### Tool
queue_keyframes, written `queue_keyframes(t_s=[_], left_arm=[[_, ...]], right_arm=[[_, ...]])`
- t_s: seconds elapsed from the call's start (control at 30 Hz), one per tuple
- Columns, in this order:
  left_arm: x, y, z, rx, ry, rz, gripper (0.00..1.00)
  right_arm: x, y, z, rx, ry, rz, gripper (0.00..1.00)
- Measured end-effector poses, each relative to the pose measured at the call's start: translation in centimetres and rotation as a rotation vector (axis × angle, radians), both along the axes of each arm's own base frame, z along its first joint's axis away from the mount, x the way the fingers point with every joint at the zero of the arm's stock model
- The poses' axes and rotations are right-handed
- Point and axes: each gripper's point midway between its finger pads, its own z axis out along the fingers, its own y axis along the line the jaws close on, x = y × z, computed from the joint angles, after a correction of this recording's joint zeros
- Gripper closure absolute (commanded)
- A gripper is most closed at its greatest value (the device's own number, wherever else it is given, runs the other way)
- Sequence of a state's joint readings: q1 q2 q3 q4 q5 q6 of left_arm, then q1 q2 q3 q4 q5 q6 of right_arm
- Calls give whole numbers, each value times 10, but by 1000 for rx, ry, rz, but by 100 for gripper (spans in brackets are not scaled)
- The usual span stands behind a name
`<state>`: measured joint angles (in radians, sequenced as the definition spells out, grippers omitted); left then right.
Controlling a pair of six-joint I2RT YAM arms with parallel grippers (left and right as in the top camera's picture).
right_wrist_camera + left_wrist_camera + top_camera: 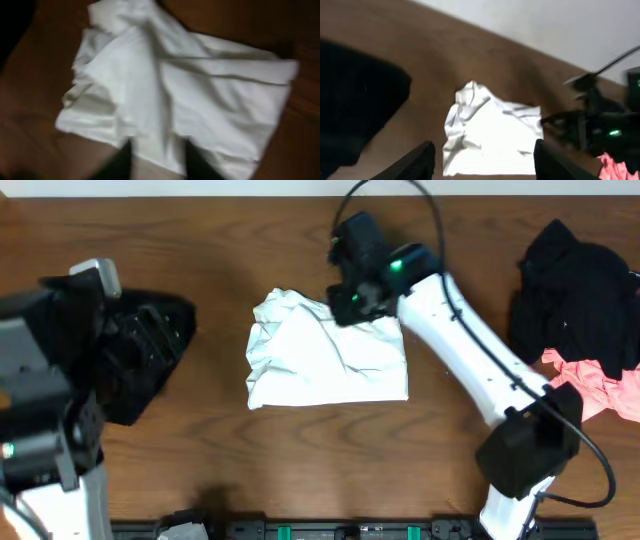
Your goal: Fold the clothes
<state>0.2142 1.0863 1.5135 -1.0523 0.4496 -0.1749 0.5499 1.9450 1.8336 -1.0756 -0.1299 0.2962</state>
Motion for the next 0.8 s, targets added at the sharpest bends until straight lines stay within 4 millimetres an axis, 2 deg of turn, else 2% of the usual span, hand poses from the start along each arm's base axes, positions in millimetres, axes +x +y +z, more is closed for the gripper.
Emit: queue_keyframes(t_s=[0.07,0.17,0.37,0.5,0.6,0.67,0.8], left_arm=[[8,2,-10,-8,39,0,36],[14,3,-18,-15,71,0,36],[15,3,-20,-17,79,0,36],[13,3,-21,-18,84,0,36],[13,3,-20,-18,81,0,36],[13,3,-20,-18,81,0,36],[13,3,-20,-18,81,0,36]], right_arm=[[8,-9,-6,1,13,-26,99],[12,-8,-27,-9,52,-28,99],[2,5,-96,-76,195,3,99],[-7,11,-134,-97,279,25,99],[-14,24,-143,-51,307,84,99],[-22,39,-141,-3,317,153,98],[-52,72,-134,52,331,327,98]])
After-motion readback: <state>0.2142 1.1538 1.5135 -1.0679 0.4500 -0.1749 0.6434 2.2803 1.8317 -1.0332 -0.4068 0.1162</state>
